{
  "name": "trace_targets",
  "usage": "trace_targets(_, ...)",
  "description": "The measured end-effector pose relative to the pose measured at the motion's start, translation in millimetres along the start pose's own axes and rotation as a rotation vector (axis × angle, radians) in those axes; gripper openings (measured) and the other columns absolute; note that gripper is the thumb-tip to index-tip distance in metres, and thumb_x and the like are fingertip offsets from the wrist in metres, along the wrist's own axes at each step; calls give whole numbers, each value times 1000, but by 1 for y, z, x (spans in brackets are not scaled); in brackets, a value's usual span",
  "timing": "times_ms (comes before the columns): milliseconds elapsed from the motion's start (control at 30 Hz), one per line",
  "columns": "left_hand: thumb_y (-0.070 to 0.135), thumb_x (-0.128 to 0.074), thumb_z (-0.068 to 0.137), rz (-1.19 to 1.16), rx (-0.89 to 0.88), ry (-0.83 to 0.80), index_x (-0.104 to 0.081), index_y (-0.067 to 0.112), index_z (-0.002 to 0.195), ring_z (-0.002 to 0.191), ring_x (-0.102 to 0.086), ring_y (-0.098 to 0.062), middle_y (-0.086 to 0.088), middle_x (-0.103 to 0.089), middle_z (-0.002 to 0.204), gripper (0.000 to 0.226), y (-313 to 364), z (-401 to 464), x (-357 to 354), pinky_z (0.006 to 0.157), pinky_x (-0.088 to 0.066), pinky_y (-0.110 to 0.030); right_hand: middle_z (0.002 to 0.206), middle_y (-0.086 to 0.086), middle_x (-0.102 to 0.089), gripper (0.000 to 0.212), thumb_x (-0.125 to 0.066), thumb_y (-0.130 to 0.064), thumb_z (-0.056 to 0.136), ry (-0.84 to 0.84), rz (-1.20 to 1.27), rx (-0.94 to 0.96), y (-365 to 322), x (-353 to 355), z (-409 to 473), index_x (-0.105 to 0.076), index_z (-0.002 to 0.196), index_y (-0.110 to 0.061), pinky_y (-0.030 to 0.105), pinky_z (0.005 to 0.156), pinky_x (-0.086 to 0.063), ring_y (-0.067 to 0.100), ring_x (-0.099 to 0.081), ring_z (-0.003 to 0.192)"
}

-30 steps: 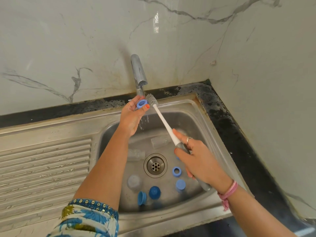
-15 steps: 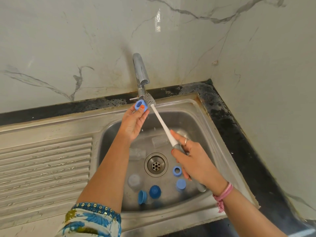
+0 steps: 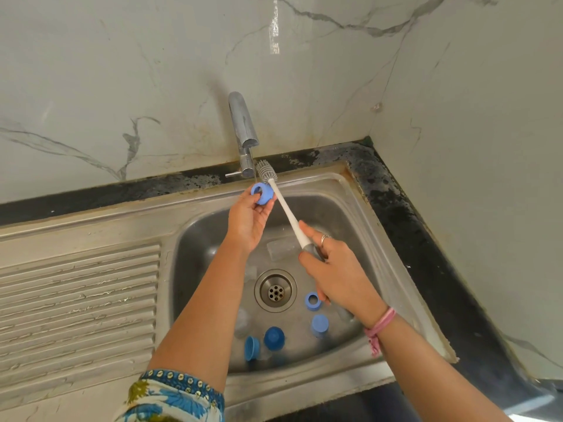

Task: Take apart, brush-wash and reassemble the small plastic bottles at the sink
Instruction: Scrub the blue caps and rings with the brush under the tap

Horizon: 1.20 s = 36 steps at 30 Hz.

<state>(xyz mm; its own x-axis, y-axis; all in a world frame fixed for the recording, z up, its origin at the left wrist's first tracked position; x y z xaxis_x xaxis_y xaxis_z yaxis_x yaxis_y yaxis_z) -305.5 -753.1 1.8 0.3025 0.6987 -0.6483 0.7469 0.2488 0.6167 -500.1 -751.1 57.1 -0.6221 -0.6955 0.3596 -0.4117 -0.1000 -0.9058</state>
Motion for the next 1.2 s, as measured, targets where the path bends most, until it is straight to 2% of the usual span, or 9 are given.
trace_targets(167, 4, -43, 102, 61, -76, 108, -48, 0, 135, 105, -59, -22, -19, -53, 134, 34, 10, 12, 6, 92, -48, -30, 65, 6, -49, 60, -52, -21, 93, -14, -186, 16, 6, -9, -16, -33, 140, -52, 43, 54, -55, 16, -44, 50)
trace_targets(367, 3, -43, 101, 236, -45, -11, -48, 2, 136, 95, -64, -17, -14, -57, 125, 35, 4, 5, 0, 74, -57, -23, 60, 4, -48, 56, -51, -15, 94, 6, -108, 23, -2, 4, 8, -40, 144, -38, 29, 43, -49, 9, -44, 40)
trace_targets(567, 5, -47, 100, 246, -110, 143, -51, 4, 134, 106, -60, -21, -16, -54, 133, 34, 14, 17, 10, 74, -55, -26, 62, 1, -46, 58, -51, -17, 93, -46, -129, 16, 3, -3, -7, -38, 141, -46, 28, 45, -52, 9, -42, 42)
trace_targets(767, 6, -48, 99, 467, -97, 31, -50, 5, 135, 110, -58, -23, -13, -55, 129, 36, 9, 19, 11, 79, -54, -23, 69, 8, -48, 58, -52, -14, 94, -36, -106, 12, 6, 9, 11, -39, 144, -40, 20, 42, -44, 9, -41, 45)
trace_targets(867, 9, -51, 99, 363, -164, 87, -54, 7, 132, 106, -59, -18, -9, -59, 122, 33, 22, 22, 15, 77, -54, -21, 69, 7, -47, 58, -52, -15, 93, -59, -115, 31, 4, 8, 10, -40, 142, -44, 21, 43, -47, 12, -42, 49)
trace_targets(933, 11, -56, 97, 296, -180, 111, -62, 9, 117, 96, -62, -13, -4, -64, 107, 21, 28, 24, 17, 71, -52, -17, 68, 4, -48, 58, -52, -16, 94, -83, -121, 14, 9, 4, 2, -37, 142, -45, 22, 43, -49, 9, -42, 47)
trace_targets(1000, 11, -62, 93, 244, -150, 132, -66, 10, 99, 85, -63, -10, -3, -66, 95, 7, 27, 22, 19, 64, -50, -14, 69, 4, -50, 59, -53, -16, 95, -81, -79, 5, 14, 2, -3, -36, 144, -44, 21, 43, -46, 6, -42, 43)
trace_targets(1067, 13, -65, 91, 98, -75, 171, -65, 9, 96, 77, -64, -9, -6, -66, 93, 7, 19, 20, 21, 58, -50, -14, 66, 4, -49, 58, -53, -14, 94, -57, -16, 12, 17, 2, -5, -39, 143, -44, 23, 42, -45, 8, -41, 41)
trace_targets(1200, 28, -67, 90, -115, -7, 187, -60, 9, 111, 81, -66, -18, -11, -67, 99, 30, 7, 21, 19, 77, -58, -41, 61, 5, -45, 58, -54, -13, 93, -58, 31, 22, 19, -4, -5, -44, 137, -49, 25, 41, -43, 13, -40, 40)
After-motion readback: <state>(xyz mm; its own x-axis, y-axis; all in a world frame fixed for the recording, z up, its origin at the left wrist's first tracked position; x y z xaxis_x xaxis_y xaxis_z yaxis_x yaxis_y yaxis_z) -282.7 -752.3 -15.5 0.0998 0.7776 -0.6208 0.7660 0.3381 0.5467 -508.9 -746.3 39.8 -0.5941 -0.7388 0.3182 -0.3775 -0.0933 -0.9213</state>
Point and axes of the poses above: each hand's wrist, its own z-axis towards the middle knuckle, its own x-axis out of the back of the hand, y = z × x, the point moved 4 cm from there along z, towards the middle knuckle
